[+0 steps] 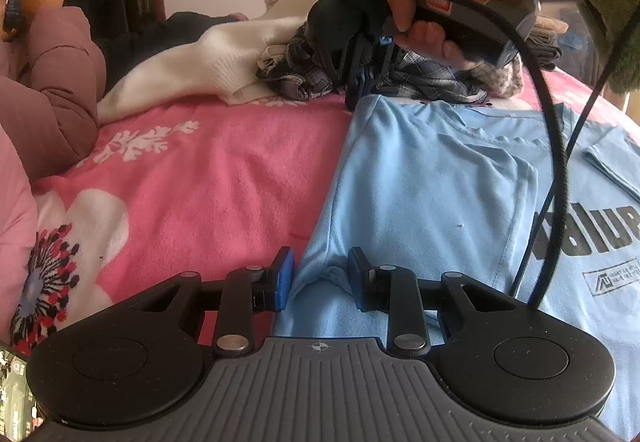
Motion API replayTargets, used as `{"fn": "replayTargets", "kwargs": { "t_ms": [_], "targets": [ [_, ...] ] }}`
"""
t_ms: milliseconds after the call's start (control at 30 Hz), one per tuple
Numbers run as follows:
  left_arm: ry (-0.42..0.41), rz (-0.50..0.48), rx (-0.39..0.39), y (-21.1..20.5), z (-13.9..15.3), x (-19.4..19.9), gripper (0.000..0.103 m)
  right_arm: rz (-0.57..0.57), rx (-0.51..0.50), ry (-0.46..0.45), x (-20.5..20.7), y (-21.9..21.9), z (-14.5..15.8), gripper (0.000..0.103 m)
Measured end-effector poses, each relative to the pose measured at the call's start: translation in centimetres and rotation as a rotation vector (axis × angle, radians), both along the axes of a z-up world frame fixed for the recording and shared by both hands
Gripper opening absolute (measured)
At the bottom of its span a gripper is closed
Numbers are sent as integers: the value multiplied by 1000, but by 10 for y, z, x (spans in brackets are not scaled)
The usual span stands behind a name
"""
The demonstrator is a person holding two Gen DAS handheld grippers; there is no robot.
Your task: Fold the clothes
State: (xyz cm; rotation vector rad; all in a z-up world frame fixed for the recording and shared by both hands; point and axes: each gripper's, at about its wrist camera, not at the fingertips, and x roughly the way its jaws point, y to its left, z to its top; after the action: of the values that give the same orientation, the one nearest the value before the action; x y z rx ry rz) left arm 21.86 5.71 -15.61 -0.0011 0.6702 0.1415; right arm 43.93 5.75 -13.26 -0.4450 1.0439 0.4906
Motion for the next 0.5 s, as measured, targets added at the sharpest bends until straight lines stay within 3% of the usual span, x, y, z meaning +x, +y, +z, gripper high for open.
{"fn": "replayTargets", "kwargs": {
  "t_ms": [133,233,367,500],
  "targets": [
    [-3,8,-13,4,1,-1,34,-73,110,-91,-3,-22,19,5],
    [-10,18,-31,9,3,-3,36,7,202,-92,-21,-41,36,6],
    [-52,8,-72,17,11,-9,38,189,180,-23,-49,-44,40,6],
    [-122,-67,-99,15,20,-16,39,199,120,13,-39,-34,19,5]
  ]
}}
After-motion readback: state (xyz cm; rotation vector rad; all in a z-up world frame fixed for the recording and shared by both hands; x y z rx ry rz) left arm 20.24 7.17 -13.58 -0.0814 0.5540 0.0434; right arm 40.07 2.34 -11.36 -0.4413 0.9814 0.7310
